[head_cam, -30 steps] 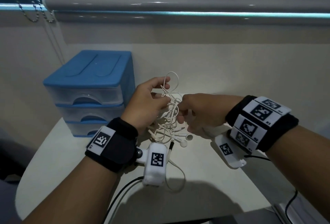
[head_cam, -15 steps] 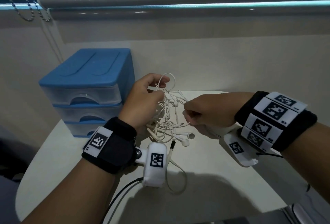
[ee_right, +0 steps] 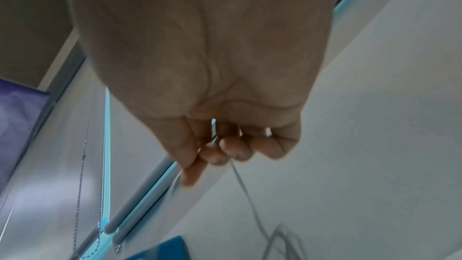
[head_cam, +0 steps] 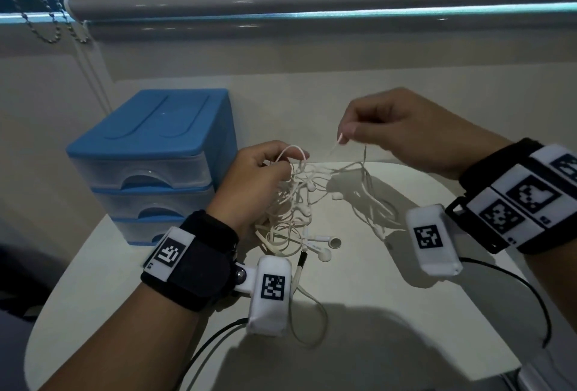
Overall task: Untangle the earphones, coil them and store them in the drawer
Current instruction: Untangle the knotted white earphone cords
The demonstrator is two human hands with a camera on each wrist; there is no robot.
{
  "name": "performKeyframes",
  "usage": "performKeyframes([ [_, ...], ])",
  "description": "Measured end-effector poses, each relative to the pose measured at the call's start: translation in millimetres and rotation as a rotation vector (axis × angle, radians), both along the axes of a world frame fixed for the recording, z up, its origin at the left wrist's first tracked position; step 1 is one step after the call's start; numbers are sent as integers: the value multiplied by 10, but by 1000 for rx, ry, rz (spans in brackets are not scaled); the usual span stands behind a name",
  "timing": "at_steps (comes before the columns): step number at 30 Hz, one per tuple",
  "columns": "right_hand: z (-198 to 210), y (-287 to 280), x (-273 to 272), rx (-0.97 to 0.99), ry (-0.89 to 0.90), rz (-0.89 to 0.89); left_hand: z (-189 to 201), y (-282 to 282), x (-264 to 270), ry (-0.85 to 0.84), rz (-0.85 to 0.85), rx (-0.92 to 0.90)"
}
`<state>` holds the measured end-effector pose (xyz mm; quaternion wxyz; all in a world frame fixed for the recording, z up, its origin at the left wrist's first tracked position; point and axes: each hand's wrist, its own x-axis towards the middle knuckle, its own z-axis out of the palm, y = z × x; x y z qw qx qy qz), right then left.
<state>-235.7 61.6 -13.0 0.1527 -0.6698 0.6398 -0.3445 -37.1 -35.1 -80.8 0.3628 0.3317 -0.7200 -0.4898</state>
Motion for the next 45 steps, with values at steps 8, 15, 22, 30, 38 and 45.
performKeyframes([
  [8, 67, -135, -37, -296, -381, -250, 26, 33, 17, -8, -8, -6],
  [15, 49, -143, -44, -269, -500, -282, 17, 11, 5, 2, -12, -14],
  [22, 66, -126, -16, -304, -383, -301, 17, 5, -13, 37, 5, -20],
  [30, 29, -63, -153, -206, -218, -383, 17, -20, -30, 83, 64, -4],
  [38, -98, -208, 102, 237, 294, -178, 11, -25, -31, 91, 63, -18],
  [45, -449, -547, 258, 465, 642, -8, -5, -31, -24, 124, 56, -14],
])
